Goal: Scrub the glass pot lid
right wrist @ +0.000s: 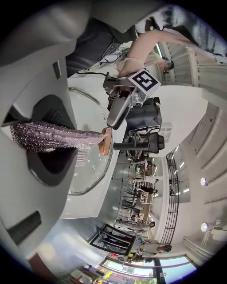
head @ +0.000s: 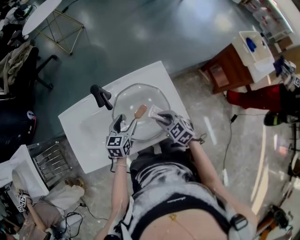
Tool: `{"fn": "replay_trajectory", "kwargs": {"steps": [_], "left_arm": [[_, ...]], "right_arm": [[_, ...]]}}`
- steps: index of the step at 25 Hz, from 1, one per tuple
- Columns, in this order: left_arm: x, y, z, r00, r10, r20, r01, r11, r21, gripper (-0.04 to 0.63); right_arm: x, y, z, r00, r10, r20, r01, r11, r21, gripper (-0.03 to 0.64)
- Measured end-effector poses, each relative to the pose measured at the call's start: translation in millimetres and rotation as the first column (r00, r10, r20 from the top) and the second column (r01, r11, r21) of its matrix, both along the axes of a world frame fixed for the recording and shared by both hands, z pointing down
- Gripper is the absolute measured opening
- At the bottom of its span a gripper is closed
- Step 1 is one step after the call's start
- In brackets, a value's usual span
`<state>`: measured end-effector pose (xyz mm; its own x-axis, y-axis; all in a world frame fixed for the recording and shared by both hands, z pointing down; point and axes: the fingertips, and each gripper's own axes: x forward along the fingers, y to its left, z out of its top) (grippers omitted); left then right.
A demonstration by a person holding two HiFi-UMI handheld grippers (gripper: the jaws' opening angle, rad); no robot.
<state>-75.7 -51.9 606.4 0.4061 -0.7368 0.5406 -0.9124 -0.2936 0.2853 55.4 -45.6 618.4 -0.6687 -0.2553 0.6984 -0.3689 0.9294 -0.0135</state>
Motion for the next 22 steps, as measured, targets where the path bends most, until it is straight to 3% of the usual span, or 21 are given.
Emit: {"fn": "replay_trajectory", "kwargs": {"steps": [3,8,14,18,22], "left_arm": [[-25.4,11.1,10.8,0.995,-0.103,-0.02,0.101,0.993,-0.06,0.313],[-59.4,32.6,33.8,0.955,-0.263,-0.136,0.235,0.953,-0.192,0.313],[-54.4,38.9,49.2,0.879,-0.335,-0.339,0.237,0.925,-0.298,0.31],[-53.3,40.1,53.1,0.832,-0.361,-0.421,0.24,0.919,-0.312,0.217],[-53.9,39.9,53.3,0.829,-0.347,-0.439,0.223,0.924,-0.31,0.204]], "right_arm": [[-0.1,0.7,-0.8,1.0,-0.005,-0.004,0.005,1.0,0.006,0.092],[2.1,0.8,-0.2,1.0,0.013,0.002,-0.013,1.0,0.002,0.092],[1.9,0.0,0.0,1.0,0.021,0.002,-0.021,1.0,0.001,0.092],[1.7,0.8,-0.8,1.0,0.023,-0.002,-0.023,1.0,0.0,0.092],[1.2,0.7,-0.5,0.999,0.033,-0.002,-0.033,0.999,0.0,0.092]]}}
